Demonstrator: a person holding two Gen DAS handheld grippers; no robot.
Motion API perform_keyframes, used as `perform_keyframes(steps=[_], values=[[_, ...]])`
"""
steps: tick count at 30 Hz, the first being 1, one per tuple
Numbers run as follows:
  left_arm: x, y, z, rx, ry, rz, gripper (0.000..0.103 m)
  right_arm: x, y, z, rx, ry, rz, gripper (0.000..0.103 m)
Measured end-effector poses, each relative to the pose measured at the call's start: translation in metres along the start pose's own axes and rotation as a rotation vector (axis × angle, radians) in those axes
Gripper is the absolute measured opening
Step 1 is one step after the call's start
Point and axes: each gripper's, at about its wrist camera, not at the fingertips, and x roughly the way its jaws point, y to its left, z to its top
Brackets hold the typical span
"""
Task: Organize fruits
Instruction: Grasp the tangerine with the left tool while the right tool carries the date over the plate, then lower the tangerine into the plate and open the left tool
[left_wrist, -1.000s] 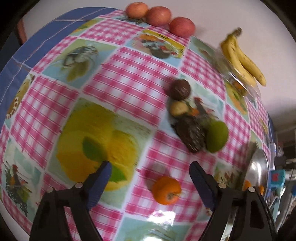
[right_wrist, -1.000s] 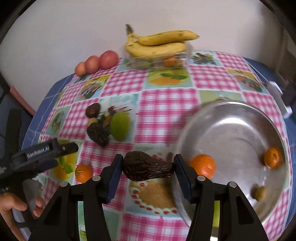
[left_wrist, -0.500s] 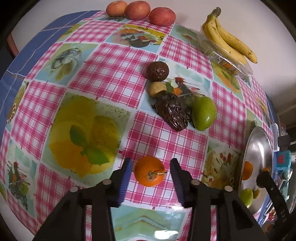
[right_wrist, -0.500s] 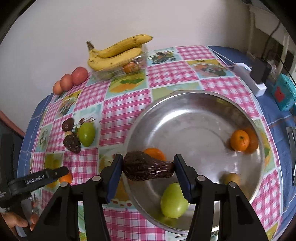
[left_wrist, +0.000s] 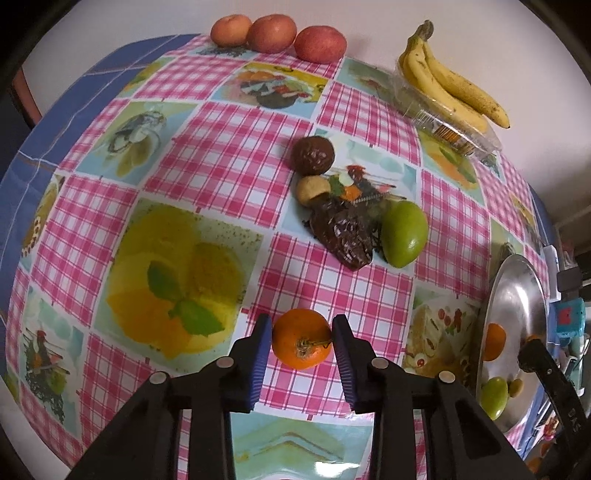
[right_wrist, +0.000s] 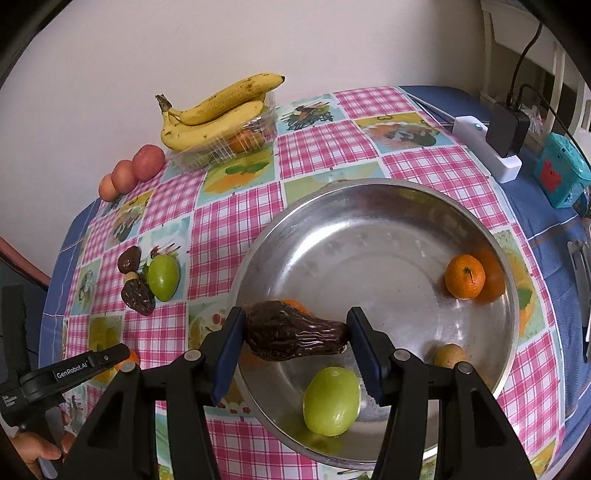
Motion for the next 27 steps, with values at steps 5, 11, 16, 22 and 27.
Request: perform_keyframes(steps=[5,11,16,22,27], values=[[-0.006,-0.01,-0.001,0.012,-0.023,-0.011,0.036,-0.001,-0.011,0.002,0.008,-0.004,-0.033,0.058],[-0.015,-0.035,0.001,0.053,-0.054,-0.065,0.036,-0.008,-0.053,0.007,0.081,-0.034,-0.144,0.058],[-0.025,-0.076,0.0,0.135,-0.068,-0.14,0.036,-0.007,-0.083,0.008,0.156,-0.023,-0.152,0.058],[-0.027,-0.128,-0.017,0.273,-0.068,-0.193,0.036,-0.007,-0.092,0.005,0.157,-0.003,-0.155,0.058],[-0.018,-0.153,-0.029,0.329,-0.041,-0.221,0.036,-0.005,-0.1,0.004,0.163,0.014,-0.158,0.058]])
